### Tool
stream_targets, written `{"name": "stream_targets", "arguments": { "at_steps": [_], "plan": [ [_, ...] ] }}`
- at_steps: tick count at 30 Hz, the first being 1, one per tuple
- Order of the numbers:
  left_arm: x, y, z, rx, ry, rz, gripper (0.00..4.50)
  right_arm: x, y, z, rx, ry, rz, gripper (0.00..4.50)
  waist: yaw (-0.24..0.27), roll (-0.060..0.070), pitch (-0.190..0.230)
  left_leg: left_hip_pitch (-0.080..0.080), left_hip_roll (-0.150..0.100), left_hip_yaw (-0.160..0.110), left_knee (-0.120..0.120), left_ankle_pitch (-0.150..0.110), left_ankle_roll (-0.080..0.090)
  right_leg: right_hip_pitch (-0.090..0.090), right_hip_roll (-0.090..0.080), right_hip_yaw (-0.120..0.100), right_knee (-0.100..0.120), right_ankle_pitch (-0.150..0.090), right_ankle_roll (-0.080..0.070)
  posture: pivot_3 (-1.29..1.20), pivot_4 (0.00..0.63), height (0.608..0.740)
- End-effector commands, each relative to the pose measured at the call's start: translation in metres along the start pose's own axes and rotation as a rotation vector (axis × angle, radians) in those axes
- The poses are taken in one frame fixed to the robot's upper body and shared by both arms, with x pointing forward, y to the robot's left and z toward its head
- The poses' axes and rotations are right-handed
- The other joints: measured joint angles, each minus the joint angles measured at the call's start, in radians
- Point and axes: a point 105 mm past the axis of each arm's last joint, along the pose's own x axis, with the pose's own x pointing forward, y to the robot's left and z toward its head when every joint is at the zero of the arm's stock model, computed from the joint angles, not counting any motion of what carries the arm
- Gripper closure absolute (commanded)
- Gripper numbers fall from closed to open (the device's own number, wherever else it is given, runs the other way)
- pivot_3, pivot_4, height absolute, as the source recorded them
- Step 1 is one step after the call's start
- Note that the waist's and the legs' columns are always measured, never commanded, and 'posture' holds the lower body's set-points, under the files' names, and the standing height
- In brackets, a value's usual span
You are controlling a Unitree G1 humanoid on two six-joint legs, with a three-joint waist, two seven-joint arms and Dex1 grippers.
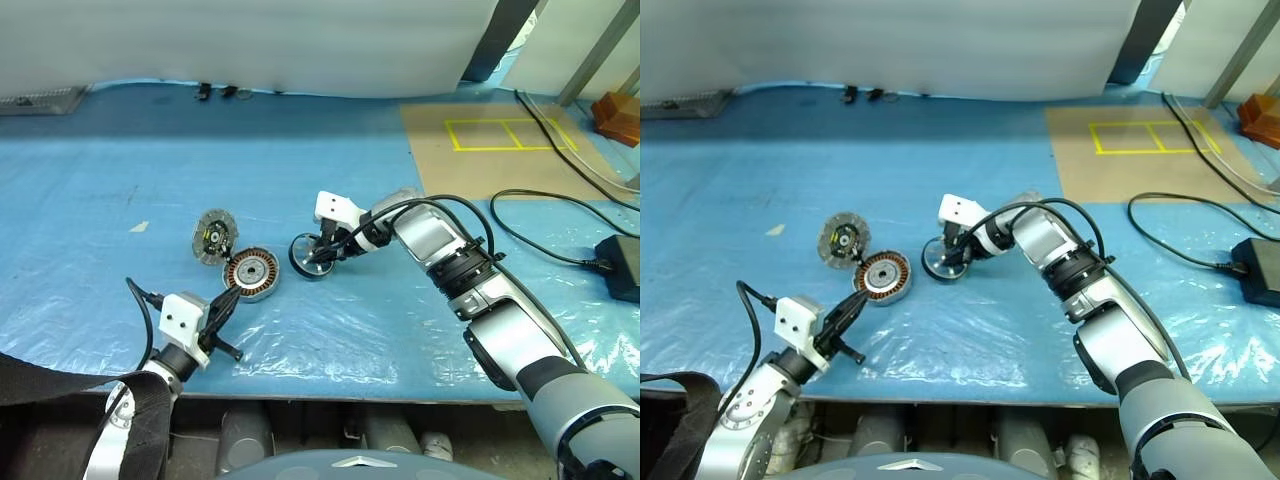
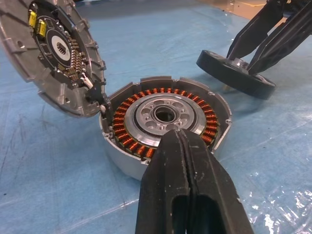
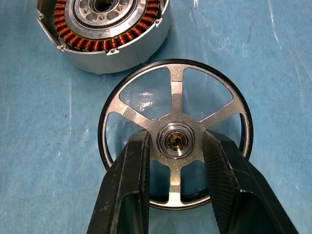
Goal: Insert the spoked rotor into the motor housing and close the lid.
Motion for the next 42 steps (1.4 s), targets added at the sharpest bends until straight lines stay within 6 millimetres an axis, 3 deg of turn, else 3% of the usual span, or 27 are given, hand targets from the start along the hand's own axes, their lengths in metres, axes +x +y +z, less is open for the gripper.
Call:
{"name": "stream_targets", "arguments": {
  "at_steps": [1,7,13,20,35,42],
  "plan": [
    [-0.003,0.004,0.010,0.031,-0.031,0.011,4.50,-0.008,0.000,0.021,-0.068,-0.065,0.007,3.30,0.001,0.000,0.000,0.000,0.000,0.000,0.000,0.000,0.000,0.000,0.000,0.000,0.000,0.000,0.000,0.00,0.150,0.740],
    [-0.015,0.008,0.014,0.029,-0.032,0.023,4.50,-0.017,0.014,0.066,-0.094,-0.232,0.099,3.30,-0.003,0.000,0.000,-0.001,0.000,0.000,0.000,0.000,0.000,-0.001,0.000,0.000,0.000,0.000,0.000,0.00,0.150,0.740],
    [-0.023,0.009,0.010,0.023,-0.003,0.020,4.50,-0.010,0.022,0.077,-0.100,-0.239,0.143,3.30,0.004,0.000,0.000,-0.001,0.001,0.000,0.000,0.000,0.000,-0.001,0.000,0.000,0.000,0.000,0.000,0.00,0.150,0.740],
    [-0.023,0.008,0.008,0.020,0.001,0.021,4.50,0.013,0.023,0.086,-0.131,-0.212,0.134,3.30,0.002,0.000,0.000,-0.001,0.001,0.000,-0.001,0.000,0.000,-0.001,0.000,0.000,0.000,0.000,0.000,0.00,0.150,0.740],
    [-0.024,0.010,0.004,0.027,0.020,0.020,4.50,0.026,0.035,0.098,-0.165,-0.227,0.172,3.30,0.001,0.000,0.000,-0.001,0.001,0.000,-0.001,0.000,0.000,-0.001,0.000,0.000,-0.001,0.000,0.000,0.00,0.150,0.740],
    [-0.023,0.010,0.004,0.026,0.019,0.021,4.50,0.034,0.037,0.088,-0.163,-0.191,0.172,3.30,0.001,0.000,0.000,-0.001,0.001,0.000,-0.001,0.000,0.000,-0.001,0.000,0.000,-0.001,0.000,0.000,0.00,0.150,0.740]
  ]
}}
